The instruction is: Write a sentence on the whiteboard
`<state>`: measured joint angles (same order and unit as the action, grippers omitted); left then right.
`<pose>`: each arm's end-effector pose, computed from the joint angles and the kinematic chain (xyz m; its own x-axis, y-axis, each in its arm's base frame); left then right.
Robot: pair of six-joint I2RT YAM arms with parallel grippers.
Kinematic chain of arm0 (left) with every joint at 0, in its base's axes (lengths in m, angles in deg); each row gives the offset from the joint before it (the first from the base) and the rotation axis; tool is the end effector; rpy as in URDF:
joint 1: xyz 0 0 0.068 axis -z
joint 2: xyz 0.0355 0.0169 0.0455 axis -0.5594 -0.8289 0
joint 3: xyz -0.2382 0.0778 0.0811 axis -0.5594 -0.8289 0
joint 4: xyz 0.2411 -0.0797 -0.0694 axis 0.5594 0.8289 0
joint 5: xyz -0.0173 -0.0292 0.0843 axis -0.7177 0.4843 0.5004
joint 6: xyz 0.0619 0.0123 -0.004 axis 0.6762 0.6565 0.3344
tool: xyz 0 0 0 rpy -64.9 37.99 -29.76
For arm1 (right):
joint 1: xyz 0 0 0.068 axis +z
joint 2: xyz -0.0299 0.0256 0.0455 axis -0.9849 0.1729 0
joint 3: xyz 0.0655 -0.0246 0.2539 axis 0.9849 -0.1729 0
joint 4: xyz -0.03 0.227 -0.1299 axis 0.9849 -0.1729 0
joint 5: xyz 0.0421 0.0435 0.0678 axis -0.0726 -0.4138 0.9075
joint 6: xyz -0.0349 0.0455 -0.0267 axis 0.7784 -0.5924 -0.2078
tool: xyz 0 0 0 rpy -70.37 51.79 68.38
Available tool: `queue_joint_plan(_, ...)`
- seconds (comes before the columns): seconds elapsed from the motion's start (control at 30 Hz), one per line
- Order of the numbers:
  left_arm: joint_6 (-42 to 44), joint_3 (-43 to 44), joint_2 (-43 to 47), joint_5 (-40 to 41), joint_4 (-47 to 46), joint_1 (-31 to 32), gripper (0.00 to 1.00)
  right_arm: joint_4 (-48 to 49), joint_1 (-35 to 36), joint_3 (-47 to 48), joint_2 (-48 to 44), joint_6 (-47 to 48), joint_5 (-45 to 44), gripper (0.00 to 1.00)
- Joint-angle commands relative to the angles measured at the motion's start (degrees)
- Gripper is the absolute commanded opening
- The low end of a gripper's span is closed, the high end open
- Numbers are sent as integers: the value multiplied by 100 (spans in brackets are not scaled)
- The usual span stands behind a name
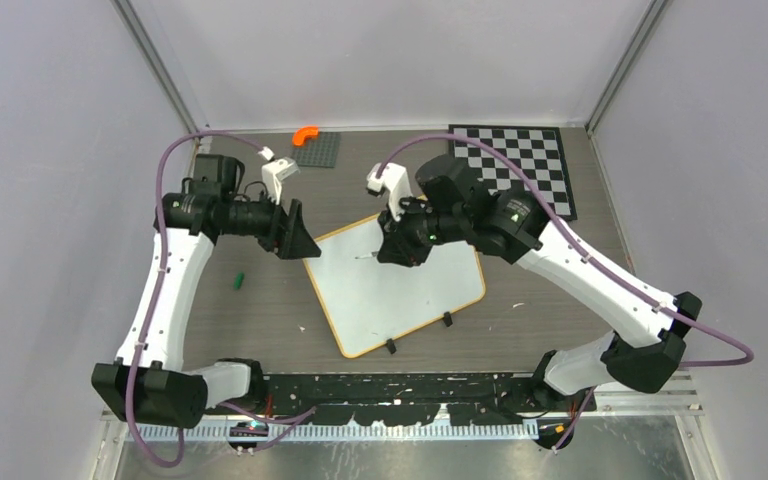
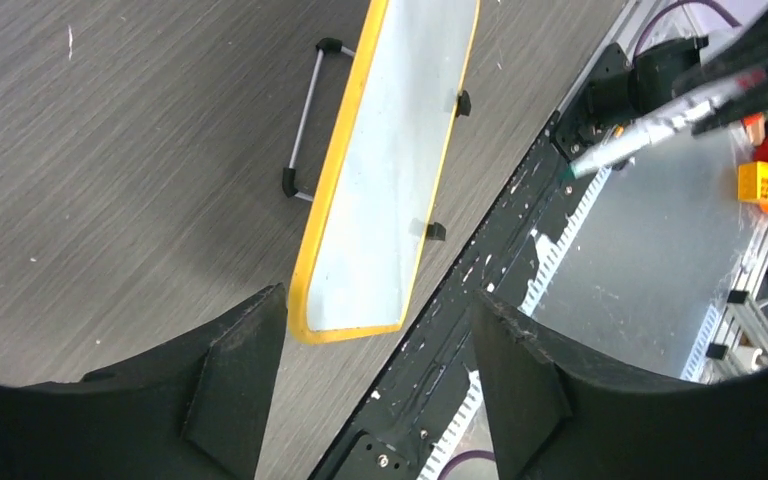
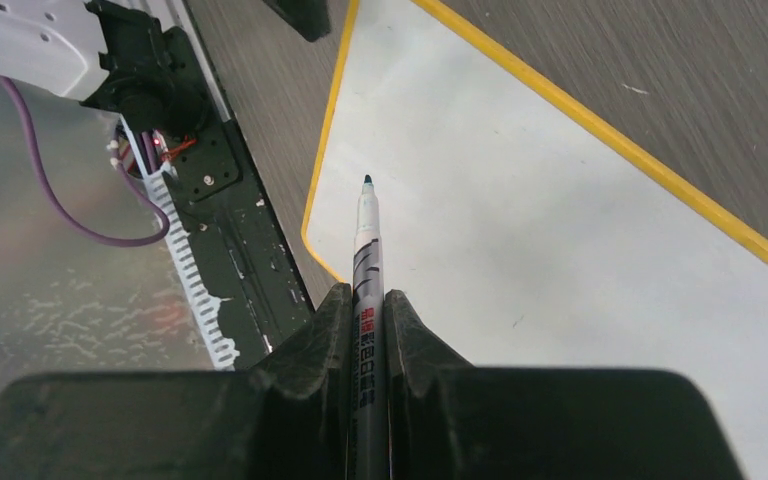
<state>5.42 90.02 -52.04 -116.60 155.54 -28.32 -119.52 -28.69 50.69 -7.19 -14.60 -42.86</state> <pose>0.2229 -0.0592 0.3599 -0.7001 0.2298 -0.6760 0.6600 0.5695 -0.4900 0.1746 0.2418 0.4076 -0.3735 -0.4681 -0.8008 -0.8954 0.4074 0.1795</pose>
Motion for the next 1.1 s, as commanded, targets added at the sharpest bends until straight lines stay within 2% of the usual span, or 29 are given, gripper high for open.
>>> queue_joint_plan(0.0, -630, -464, 3, -61, -798, -129, 66, 376, 393, 228, 90, 390, -776, 0)
queue_joint_plan(0.2, -881, -618, -196, -162, -1035, -130, 56, 660, 556, -97, 17, 20, -1128, 0)
queue_joint_plan(0.3, -894, -647, -214, -455, -1001, -130, 37, 834, 584, -331, -150, -255, -1470, 0)
queue_joint_plan(0.47, -1299, -1028, 30, -651, -1232, -126, 14, 985, 594, -656, -376, -409, -1727, 0)
queue_joint_plan(0.67, -1861, -1400, 278, -658, -1388, -120, 1, 967, 604, -757, -516, -448, -1563, 0)
queue_joint_plan(0.77, -1911, -1527, 304, -647, -1493, -121, 0, 897, 606, -718, -553, -408, -1359, 0)
queue_joint_plan(0.8, -1868, -1529, 300, -622, -1499, -119, 4, 879, 612, -702, -561, -379, -1278, 0)
queue_joint_plan(0.87, -1793, -1489, 264, -598, -1477, -120, 23, 855, 618, -680, -565, -323, -1123, 0)
queue_joint_plan(0.93, -1711, -1414, 231, -569, -1426, -121, 33, 855, 621, -658, -543, -325, -1046, 0)
queue_joint_plan(1.0, -1632, -1339, 253, -508, -1397, -121, 39, 866, 650, -638, -516, -357, -949, 0)
queue_joint_plan(1.07, -1597, -1286, 283, -462, -1392, -121, 40, 943, 696, -679, -490, -371, -933, 0)
